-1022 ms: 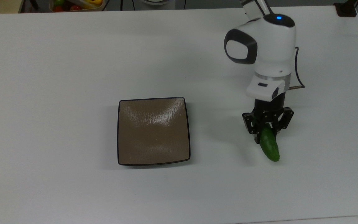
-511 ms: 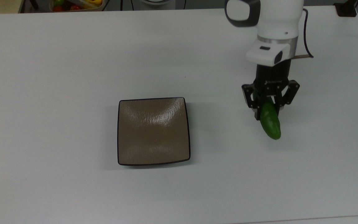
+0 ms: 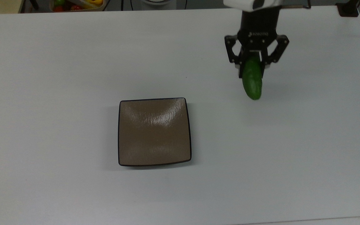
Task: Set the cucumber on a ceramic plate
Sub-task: 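Lift the cucumber up off the table, then carry the cucumber over the square plate and lower it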
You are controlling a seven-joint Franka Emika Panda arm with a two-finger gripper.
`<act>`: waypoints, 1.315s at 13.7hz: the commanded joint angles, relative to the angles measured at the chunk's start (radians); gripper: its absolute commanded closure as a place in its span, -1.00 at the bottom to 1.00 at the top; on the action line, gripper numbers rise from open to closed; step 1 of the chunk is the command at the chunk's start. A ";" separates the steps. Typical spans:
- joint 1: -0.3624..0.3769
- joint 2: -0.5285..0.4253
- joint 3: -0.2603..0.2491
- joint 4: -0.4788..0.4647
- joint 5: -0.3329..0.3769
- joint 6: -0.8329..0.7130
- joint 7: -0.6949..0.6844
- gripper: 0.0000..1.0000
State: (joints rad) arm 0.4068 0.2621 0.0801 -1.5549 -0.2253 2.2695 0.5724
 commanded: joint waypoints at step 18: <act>-0.402 0.057 -0.013 -0.097 0.293 0.143 -0.649 0.99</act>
State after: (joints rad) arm 0.0054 0.2678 0.0711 -1.6383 0.0822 2.3123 -0.0549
